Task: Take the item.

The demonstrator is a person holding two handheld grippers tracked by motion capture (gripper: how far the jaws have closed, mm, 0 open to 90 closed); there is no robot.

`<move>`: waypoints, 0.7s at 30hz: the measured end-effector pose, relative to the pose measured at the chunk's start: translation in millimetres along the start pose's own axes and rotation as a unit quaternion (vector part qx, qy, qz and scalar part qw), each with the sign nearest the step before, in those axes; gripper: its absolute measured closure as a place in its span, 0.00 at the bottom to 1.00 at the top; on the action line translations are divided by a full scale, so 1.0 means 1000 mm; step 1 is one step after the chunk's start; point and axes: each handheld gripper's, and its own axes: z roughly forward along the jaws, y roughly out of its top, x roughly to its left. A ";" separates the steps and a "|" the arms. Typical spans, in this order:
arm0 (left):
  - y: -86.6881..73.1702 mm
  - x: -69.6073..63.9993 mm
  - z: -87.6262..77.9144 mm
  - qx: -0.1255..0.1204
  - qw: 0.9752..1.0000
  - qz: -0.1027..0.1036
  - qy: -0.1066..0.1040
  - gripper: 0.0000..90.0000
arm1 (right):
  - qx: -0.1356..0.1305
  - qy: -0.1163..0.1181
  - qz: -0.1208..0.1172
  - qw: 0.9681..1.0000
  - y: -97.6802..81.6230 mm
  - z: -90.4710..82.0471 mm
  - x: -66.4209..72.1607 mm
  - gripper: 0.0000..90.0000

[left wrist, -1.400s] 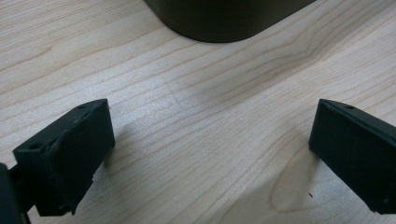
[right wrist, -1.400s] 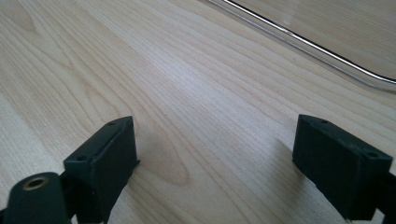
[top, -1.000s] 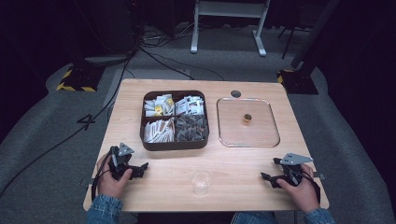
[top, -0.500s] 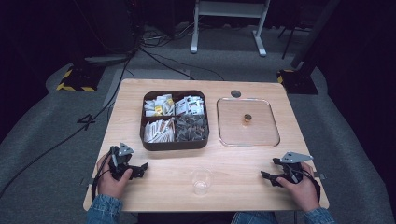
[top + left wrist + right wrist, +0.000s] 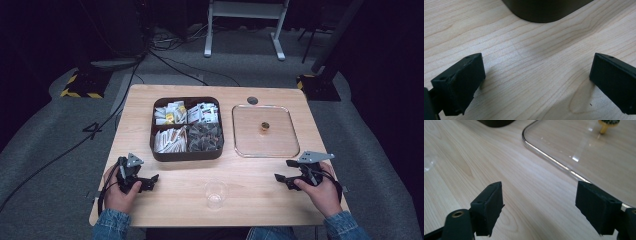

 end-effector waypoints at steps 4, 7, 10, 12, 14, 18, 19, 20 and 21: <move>0.000 0.000 0.000 -0.001 1.000 -0.001 -0.001 0.01 | -0.012 0.011 -0.011 1.000 0.023 0.000 0.003 0.25; 0.000 0.000 0.000 -0.002 1.000 -0.002 -0.001 0.01 | -0.014 0.016 -0.019 1.000 0.035 0.001 0.005 0.25; 0.000 0.001 0.000 -0.001 1.000 0.001 0.001 0.01 | -0.013 0.021 -0.022 0.999 0.045 0.001 0.007 0.28; 0.000 0.001 0.000 -0.001 1.000 0.001 0.001 0.01 | -0.006 0.027 -0.015 0.999 0.052 0.002 0.009 0.31; 0.000 0.001 0.001 -0.002 1.000 0.001 0.000 0.01 | -0.002 0.031 -0.015 0.999 0.055 0.002 0.009 0.31; 0.000 0.001 0.001 -0.001 1.000 0.001 0.000 0.01 | 0.000 0.038 -0.029 0.999 0.075 0.010 0.010 0.28; 0.000 0.001 0.001 -0.001 1.000 0.001 0.000 0.01 | -0.002 0.040 -0.031 0.999 0.079 0.012 0.010 0.28; 0.000 0.001 0.001 -0.001 1.000 0.001 0.000 0.01 | -0.003 0.041 -0.035 0.999 0.083 0.014 0.011 0.27; 0.000 0.001 0.001 -0.002 1.000 0.001 0.000 0.01 | -0.003 0.041 -0.037 0.998 0.087 0.016 0.011 0.26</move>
